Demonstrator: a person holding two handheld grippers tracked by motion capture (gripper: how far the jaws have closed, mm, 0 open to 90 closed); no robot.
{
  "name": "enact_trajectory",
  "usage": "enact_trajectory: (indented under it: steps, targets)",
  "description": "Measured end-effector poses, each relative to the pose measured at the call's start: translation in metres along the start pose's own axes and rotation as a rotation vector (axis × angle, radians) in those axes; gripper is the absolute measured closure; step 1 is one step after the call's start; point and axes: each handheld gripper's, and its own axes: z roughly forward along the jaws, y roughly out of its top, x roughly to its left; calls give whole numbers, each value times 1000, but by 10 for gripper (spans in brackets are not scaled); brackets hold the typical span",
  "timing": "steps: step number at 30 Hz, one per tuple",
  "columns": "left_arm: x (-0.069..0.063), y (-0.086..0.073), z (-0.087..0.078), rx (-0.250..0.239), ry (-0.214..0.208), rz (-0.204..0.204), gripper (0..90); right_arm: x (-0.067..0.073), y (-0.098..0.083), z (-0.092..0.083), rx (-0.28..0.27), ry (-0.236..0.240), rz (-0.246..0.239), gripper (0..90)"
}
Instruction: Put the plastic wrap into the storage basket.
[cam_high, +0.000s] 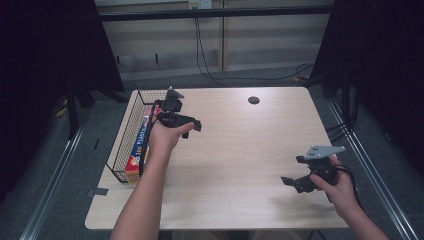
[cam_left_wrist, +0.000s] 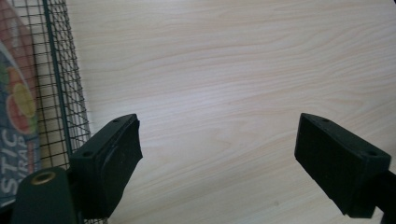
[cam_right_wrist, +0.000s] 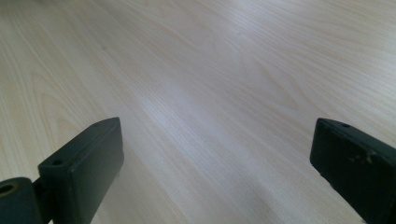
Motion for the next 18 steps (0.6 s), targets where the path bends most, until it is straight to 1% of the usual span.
enact_trajectory:
  steps: [1, 4, 5, 6, 7, 9, 10, 11, 14, 16, 18]
  targets:
    - [-2, 0, 1, -5, -7, -3, 145, 0, 0, 0, 0, 0, 0, 25]
    - [-8, -2, 4, -2, -20, 15, 144, -1, 0, 1, 3, 5, -3, 25]
    - [-10, -2, 6, -11, -26, 12, 145, 0, 0, 1, 5, 2, 1, 25]
    - [-11, -3, 7, -3, -29, 23, 145, 0, 0, 1, 7, 2, 3, 25]
    - [-14, -4, 8, -5, -35, 22, 144, -1, 0, 1, 4, 1, -1, 25]
    - [-17, -6, 11, 1, -45, 43, 144, -1, 0, 1, 4, -1, -3, 25]
    - [-20, -7, 13, -3, -50, 40, 144, -1, -1, 2, 3, -4, -3, 25]
    - [-21, -8, 13, 1, -51, 52, 144, -1, -1, 2, 6, -7, -2, 25]
    - [-26, -13, 19, -6, -76, 72, 135, -2, -1, 4, 8, -5, -3, 24]
    - [-28, -16, 20, -7, -81, 75, 132, -2, -1, 5, 9, -10, -2, 24]
    - [-30, -21, 24, -8, -96, 88, 129, -3, -1, 7, 17, -12, -1, 24]
